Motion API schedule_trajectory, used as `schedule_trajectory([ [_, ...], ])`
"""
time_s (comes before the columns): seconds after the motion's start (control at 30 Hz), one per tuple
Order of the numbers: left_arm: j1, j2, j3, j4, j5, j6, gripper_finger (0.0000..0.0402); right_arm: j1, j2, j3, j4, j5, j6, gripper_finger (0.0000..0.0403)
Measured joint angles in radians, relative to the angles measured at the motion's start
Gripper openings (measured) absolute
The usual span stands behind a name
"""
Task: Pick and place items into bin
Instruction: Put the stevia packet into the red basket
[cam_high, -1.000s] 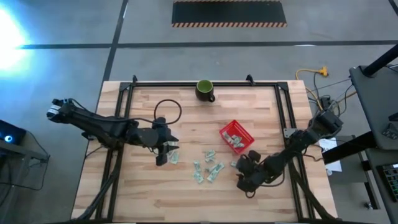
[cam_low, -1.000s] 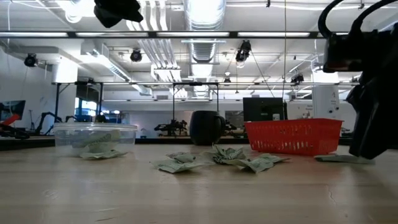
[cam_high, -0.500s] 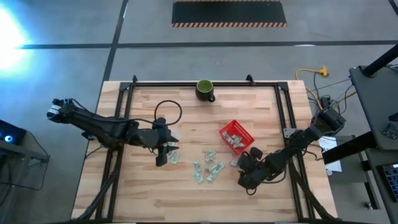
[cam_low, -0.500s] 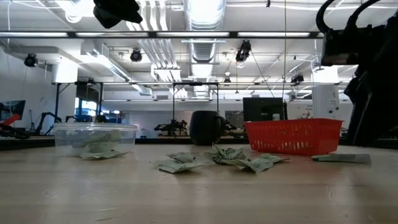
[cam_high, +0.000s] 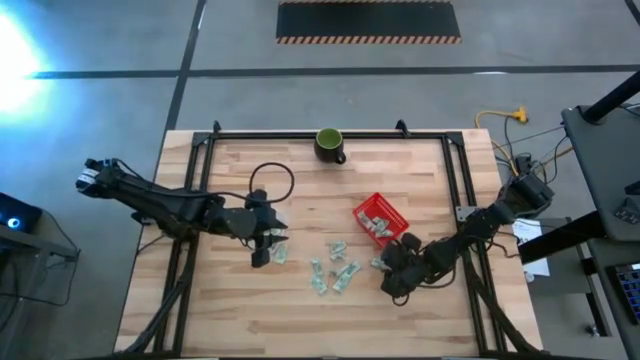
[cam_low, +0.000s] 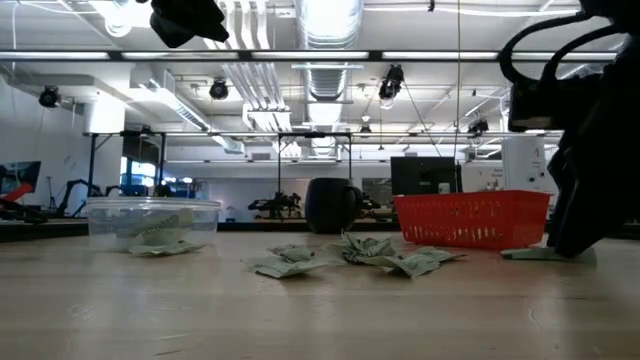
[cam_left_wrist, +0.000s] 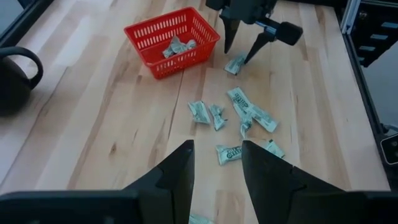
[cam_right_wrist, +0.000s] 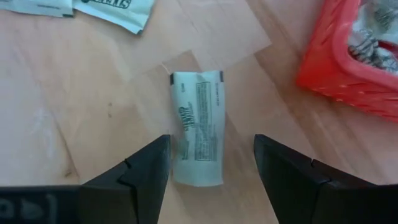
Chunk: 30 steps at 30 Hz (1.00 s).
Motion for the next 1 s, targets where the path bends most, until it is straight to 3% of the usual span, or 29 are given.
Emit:
schedule_trajectory([
  [0.33, -0.001, -0.001, -0.002, 0.017, 0.000, -0.003, 0.0116, -0.002, -0.003, -0.032, 0.046, -0.013, 0.011, 0.0200],
  [1.0, -0.001, -0.001, -0.002, 0.018, 0.000, -0.005, 0.0116, -0.002, -0.022, -0.034, 0.044, -0.041, 0.030, 0.0039],
])
